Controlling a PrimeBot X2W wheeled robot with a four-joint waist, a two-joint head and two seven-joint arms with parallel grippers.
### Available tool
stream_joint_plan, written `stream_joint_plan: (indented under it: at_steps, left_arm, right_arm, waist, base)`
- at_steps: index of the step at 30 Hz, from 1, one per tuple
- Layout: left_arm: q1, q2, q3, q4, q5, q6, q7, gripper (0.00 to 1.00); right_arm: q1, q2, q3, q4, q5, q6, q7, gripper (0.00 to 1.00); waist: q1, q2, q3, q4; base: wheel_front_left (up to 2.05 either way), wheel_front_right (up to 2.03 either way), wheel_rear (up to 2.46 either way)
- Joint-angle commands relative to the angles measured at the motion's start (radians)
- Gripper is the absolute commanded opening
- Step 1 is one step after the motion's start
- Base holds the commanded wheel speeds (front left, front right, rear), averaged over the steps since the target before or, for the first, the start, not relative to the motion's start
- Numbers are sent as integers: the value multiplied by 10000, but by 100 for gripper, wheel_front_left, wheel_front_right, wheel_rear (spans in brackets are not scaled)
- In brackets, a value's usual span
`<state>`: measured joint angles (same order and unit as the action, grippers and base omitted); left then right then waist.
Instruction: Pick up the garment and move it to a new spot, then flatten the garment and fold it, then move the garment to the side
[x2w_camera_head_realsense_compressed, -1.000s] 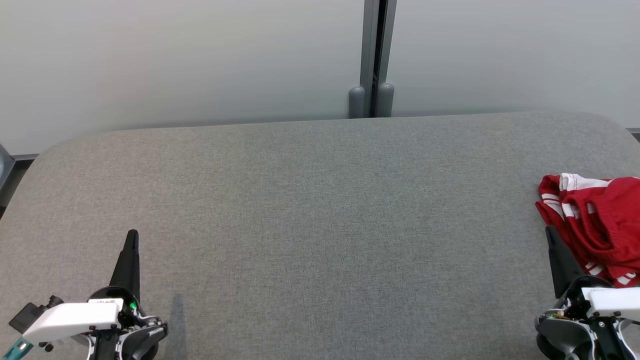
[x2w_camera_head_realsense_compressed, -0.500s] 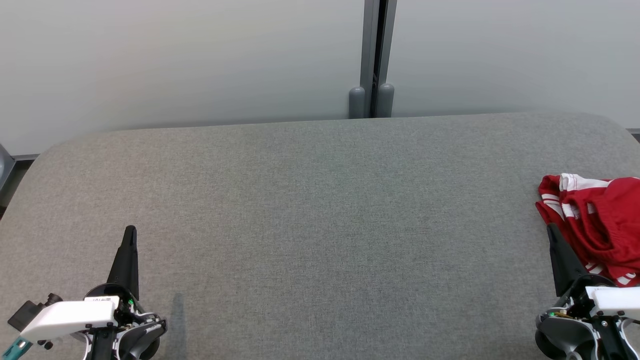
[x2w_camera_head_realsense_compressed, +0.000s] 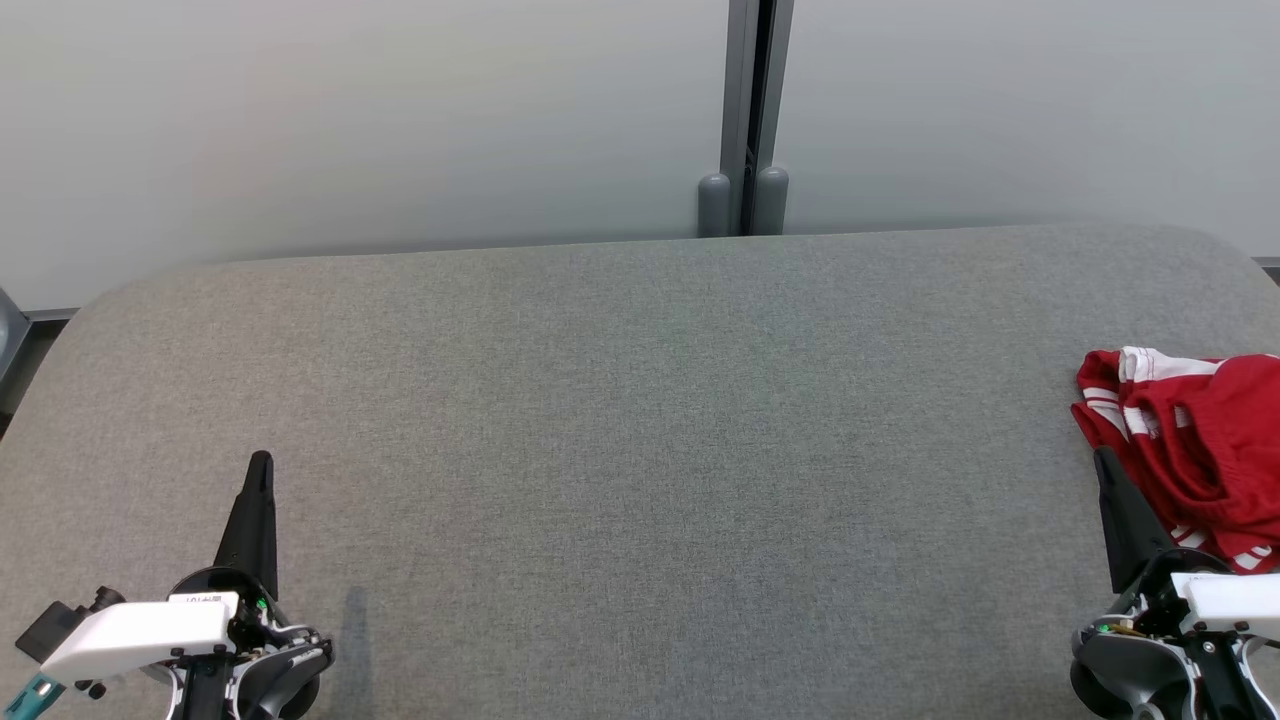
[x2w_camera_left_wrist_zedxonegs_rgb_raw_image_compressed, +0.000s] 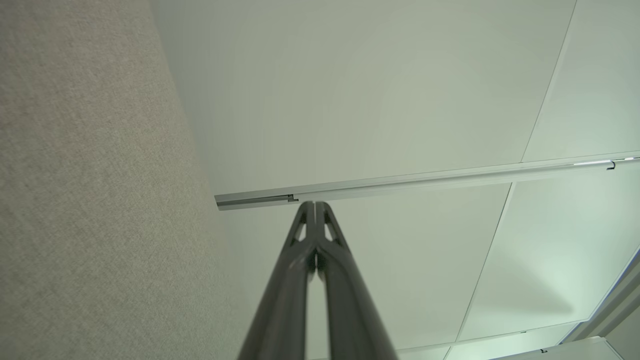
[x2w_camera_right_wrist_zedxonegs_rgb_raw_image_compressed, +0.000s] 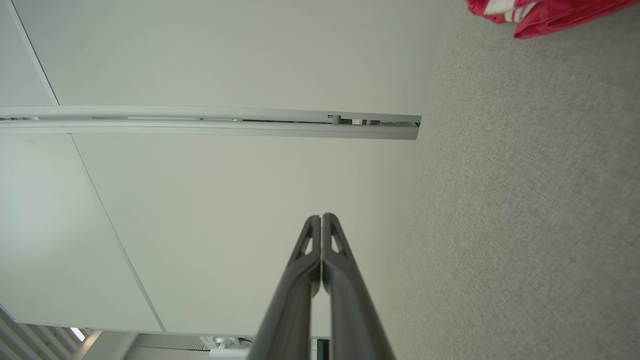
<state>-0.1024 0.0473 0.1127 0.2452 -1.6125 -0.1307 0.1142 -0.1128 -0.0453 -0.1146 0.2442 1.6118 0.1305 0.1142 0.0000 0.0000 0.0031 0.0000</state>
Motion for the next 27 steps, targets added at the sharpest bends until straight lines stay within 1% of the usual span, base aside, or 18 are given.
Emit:
stream_joint_plan:
  at_steps: [1, 27]
  left_arm:
    - [-124, 56, 39, -30, -14, -20, 31, 0]
    - [-124, 56, 39, -32, -14, -20, 32, 0]
  right_arm:
    - [88, -92, -11, -35, 25, 4, 34, 0]
    - [88, -92, -11, -35, 25, 4, 33, 0]
  waist:
    - [0, 0, 0, 0]
    - [0, 0, 0, 0]
  base:
    - [0, 0, 0]
    - [0, 0, 0]
